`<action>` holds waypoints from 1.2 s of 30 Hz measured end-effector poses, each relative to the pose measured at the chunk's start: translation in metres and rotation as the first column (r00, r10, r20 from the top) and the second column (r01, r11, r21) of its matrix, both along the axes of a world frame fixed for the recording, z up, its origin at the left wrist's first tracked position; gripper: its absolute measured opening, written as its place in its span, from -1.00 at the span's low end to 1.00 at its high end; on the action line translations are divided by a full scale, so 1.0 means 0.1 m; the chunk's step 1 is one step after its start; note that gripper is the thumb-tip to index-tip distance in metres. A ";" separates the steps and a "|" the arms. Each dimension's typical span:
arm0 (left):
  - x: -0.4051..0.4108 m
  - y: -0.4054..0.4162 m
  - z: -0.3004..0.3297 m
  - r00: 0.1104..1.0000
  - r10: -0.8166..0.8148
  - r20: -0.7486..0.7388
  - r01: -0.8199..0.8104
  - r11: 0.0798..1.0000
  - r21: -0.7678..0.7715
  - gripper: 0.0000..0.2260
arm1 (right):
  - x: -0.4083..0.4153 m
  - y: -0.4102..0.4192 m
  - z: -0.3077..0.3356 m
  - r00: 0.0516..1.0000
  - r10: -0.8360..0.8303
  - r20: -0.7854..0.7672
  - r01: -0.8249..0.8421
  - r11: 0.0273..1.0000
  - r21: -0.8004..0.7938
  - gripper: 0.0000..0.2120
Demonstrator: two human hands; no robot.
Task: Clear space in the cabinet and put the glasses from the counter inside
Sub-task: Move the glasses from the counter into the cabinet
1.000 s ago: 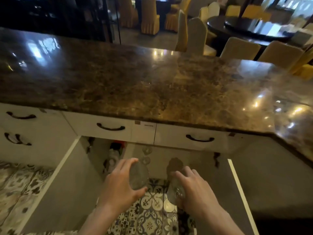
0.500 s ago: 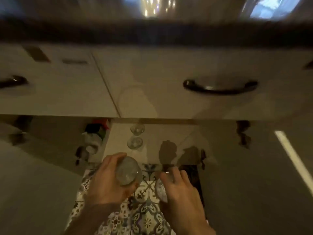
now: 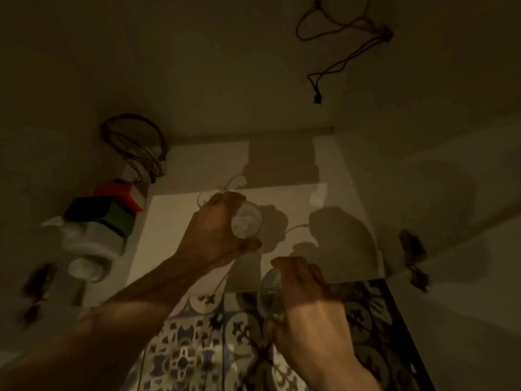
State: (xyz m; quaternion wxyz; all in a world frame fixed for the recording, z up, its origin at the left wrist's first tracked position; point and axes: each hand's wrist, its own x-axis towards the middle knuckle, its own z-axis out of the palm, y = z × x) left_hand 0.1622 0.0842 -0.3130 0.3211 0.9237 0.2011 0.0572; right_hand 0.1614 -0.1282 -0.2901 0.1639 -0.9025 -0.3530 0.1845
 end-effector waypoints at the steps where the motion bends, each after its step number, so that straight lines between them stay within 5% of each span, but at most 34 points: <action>1: 0.17 0.10 -0.12 1.000 -0.013 -0.002 0.013 1.000 0.013 -0.15 | 0.07 0.08 -0.14 1.000 -0.008 0.005 0.008 1.000 0.015 -0.27; 15: 1.43 0.80 -1.15 0.998 -0.061 -0.032 0.066 0.979 0.192 -0.20 | 0.63 0.58 -1.01 0.980 0.067 0.186 -0.072 0.997 0.022 -0.25; 28: 1.52 0.86 -1.27 0.996 -0.082 -0.034 0.087 0.974 0.208 -0.21 | 0.81 0.90 -1.15 0.977 0.109 0.183 -0.117 0.993 0.030 -0.20; 34: 1.52 0.87 -1.24 0.993 -0.096 -0.068 0.110 0.964 0.243 -0.14 | 1.01 1.15 -1.17 0.985 0.104 0.136 -0.100 0.994 -0.034 -0.55; 36: 1.51 0.87 -1.22 0.992 -0.097 -0.077 0.113 0.964 0.243 -0.14 | 1.02 1.18 -1.23 0.983 0.105 0.151 -0.108 0.994 0.006 -0.41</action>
